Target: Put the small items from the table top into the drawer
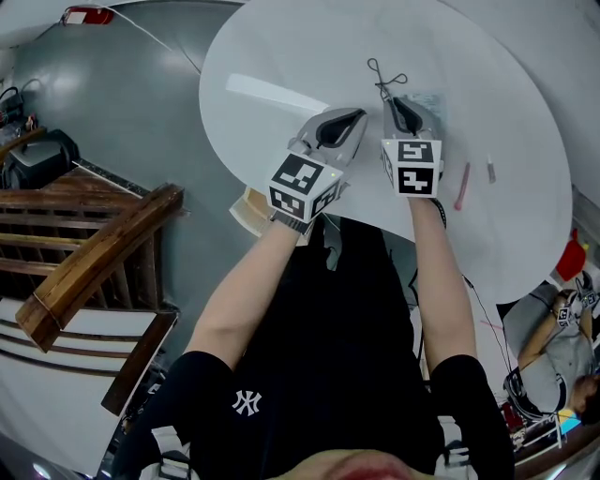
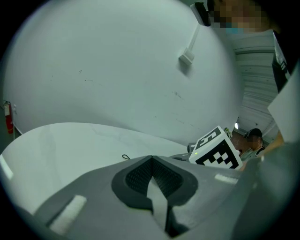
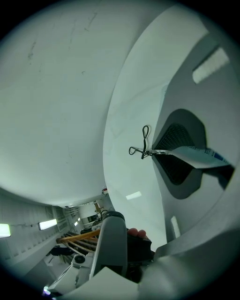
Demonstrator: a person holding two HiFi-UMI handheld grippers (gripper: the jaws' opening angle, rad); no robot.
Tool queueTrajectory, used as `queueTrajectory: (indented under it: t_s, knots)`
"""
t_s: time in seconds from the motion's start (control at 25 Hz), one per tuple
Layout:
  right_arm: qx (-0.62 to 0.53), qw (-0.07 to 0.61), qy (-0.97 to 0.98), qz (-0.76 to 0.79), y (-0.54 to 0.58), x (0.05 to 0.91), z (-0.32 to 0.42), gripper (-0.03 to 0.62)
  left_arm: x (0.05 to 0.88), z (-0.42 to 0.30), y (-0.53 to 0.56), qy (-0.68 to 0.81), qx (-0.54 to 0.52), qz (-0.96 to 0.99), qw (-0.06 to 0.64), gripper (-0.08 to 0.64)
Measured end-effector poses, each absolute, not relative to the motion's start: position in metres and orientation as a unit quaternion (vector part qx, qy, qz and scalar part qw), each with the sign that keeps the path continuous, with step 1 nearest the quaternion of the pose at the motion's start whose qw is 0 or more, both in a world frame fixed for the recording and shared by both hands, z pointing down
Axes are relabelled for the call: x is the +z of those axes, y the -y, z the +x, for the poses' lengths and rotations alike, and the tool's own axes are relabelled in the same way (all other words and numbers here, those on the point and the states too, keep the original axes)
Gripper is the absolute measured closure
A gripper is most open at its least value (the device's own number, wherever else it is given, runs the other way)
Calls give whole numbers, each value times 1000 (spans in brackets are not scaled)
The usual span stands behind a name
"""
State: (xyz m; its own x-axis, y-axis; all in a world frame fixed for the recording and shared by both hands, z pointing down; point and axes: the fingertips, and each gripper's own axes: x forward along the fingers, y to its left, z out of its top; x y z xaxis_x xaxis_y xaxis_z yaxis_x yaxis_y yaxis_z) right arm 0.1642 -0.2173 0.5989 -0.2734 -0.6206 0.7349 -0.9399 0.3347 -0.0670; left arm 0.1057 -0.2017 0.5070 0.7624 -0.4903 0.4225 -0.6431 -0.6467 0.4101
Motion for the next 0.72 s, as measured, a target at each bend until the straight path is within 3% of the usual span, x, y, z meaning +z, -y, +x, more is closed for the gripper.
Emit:
queueTrajectory:
  t_s: [0.12, 0.72]
  knots:
    - [250, 318, 753, 520, 219, 596, 166, 563, 505, 106, 202, 316, 138, 897, 277, 560]
    - [224, 292, 762, 534, 210, 555, 148, 566, 487, 75, 193, 325, 128, 899, 264, 560]
